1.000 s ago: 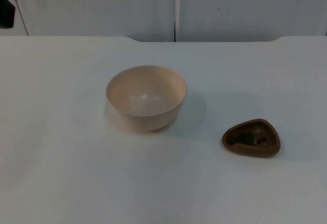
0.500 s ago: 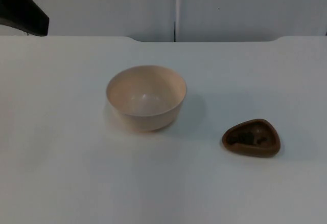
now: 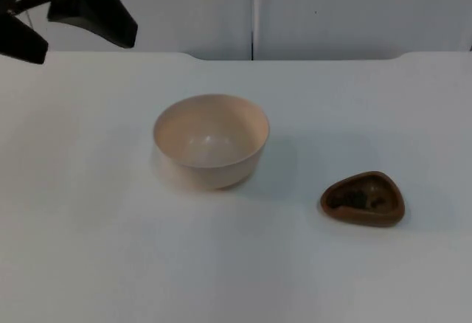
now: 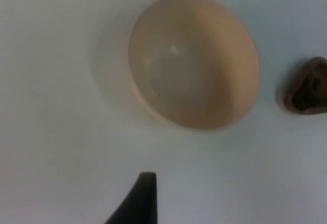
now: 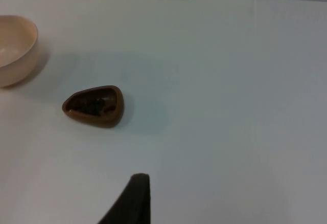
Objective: Pick up the bowl with the left hand and pour the coffee beans from the cup into the bowl with the right hand.
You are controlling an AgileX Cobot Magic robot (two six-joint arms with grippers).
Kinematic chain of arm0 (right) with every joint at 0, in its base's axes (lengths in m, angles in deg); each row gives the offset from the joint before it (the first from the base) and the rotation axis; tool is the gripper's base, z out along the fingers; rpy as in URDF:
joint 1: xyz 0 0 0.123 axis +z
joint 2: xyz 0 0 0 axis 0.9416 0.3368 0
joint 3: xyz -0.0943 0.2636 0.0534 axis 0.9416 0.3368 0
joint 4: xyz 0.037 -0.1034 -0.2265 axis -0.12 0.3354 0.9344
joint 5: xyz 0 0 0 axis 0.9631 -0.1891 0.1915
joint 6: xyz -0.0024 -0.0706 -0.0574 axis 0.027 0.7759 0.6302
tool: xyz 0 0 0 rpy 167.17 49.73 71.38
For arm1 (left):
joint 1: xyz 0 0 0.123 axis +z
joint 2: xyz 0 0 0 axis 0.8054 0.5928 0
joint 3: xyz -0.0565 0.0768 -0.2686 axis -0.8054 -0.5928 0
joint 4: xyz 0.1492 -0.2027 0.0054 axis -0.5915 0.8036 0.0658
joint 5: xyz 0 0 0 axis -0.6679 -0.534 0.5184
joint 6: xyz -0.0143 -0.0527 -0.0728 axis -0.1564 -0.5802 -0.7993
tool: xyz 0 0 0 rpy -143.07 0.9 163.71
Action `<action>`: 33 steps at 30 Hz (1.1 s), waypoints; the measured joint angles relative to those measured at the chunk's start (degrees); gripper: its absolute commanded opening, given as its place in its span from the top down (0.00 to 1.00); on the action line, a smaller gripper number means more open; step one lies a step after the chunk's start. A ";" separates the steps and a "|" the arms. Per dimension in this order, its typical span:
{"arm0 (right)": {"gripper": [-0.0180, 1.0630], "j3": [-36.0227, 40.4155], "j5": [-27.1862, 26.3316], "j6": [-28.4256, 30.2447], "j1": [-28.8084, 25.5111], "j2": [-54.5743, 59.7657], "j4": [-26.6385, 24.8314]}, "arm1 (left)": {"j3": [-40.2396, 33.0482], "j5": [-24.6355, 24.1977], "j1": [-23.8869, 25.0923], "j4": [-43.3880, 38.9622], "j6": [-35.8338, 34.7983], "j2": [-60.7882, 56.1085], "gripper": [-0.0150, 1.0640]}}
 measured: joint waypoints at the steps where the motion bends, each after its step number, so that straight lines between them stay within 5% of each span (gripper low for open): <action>1: 0.01 0.00 0.00 0.00 0.00 0.00 0.00 | 0.72 0.00 0.04 0.00 -0.29 1.07 0.01; 18: 0.01 0.00 0.00 0.00 0.00 0.00 0.00 | 11.36 -0.65 0.04 -1.21 -6.49 15.53 0.05; 33: 0.01 0.00 0.00 0.00 0.00 0.00 0.00 | 19.10 -1.48 -4.20 -13.12 -17.71 23.69 0.05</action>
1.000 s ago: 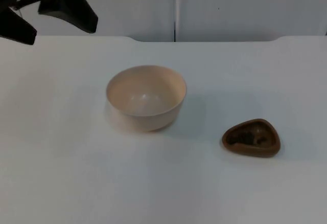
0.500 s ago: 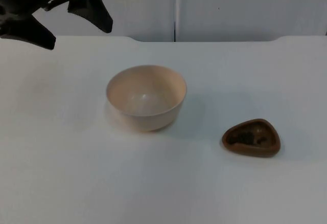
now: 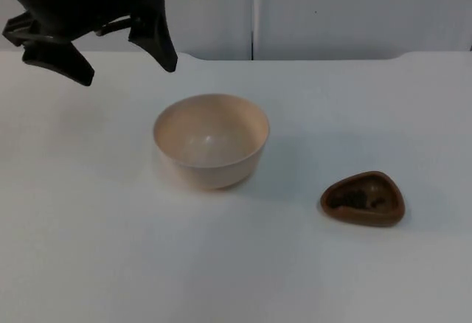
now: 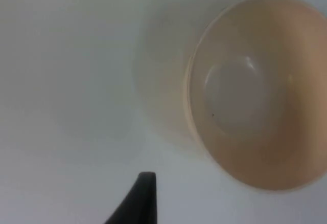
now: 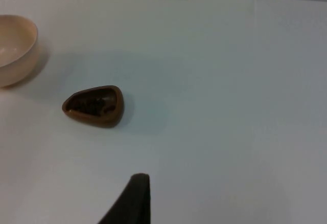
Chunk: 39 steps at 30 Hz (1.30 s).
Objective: Pick up the bowl with the left hand and pour the coffee beans from the cup into the bowl with the right hand.
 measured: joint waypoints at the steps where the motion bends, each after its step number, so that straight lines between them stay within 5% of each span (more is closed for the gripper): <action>1: 0.01 0.00 0.00 0.00 0.00 0.00 0.00 | 0.67 0.00 -0.26 -0.55 -0.95 0.61 0.05; 20: 0.01 0.00 0.00 0.00 0.00 0.00 0.00 | 5.57 2.02 -1.72 -5.76 -13.74 11.81 0.05; 39: 0.01 0.00 0.00 -0.11 0.00 0.00 0.00 | 5.60 5.10 -1.72 -6.63 -14.75 17.50 0.07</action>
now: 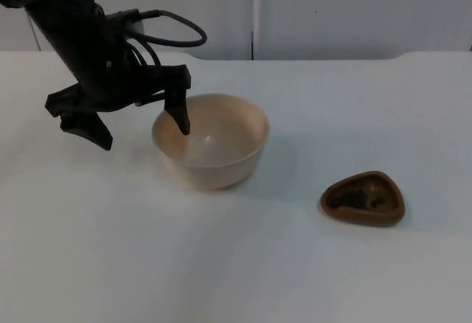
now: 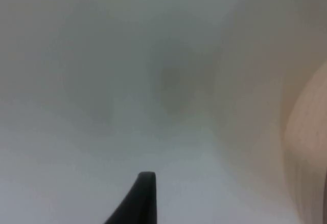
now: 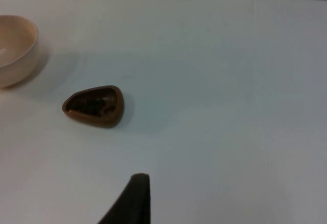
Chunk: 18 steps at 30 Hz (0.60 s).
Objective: Pick up the bowl with the left hand and pour the coffee beans from the cup into the bowl with the right hand.
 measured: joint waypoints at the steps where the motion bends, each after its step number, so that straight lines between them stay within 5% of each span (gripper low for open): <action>1: 0.01 0.00 0.00 0.00 0.00 0.00 0.00 | 0.00 0.06 0.00 0.00 0.00 0.00 0.07; 18: 0.01 0.00 0.00 0.00 0.00 0.00 0.00 | 0.00 1.65 0.00 0.11 0.00 0.93 0.13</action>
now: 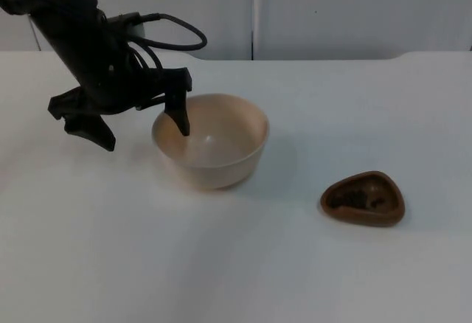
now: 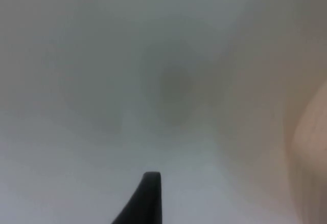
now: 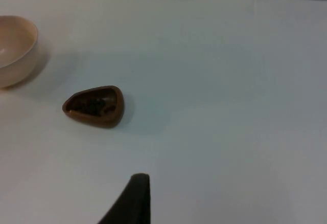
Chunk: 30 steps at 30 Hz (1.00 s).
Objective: Pick up the bowl with the left hand and pour the coffee beans from the cup into the bowl with the right hand.
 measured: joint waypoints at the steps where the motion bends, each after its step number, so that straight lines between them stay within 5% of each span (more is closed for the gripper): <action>1: 0.01 0.00 0.00 0.00 0.00 0.00 0.00 | 0.00 0.13 0.00 0.00 0.00 0.25 0.14; 6: 0.01 0.00 0.00 0.00 0.00 0.00 0.00 | 0.00 0.70 0.00 0.00 -0.13 0.72 0.22; 14: 0.01 0.00 0.00 0.00 0.00 0.00 0.00 | 0.00 1.66 0.00 0.22 -0.13 0.72 0.61; 19: 0.01 0.00 0.00 0.00 0.00 0.00 0.00 | 0.00 1.94 0.00 0.69 -0.13 0.72 0.76; 27: 0.01 0.00 0.00 -0.11 0.00 0.00 0.00 | 0.00 2.12 0.00 1.72 -0.13 0.72 0.99; 30: 0.01 0.00 0.00 -0.22 0.00 0.00 0.00 | 0.00 2.12 0.00 1.72 -0.13 0.72 0.99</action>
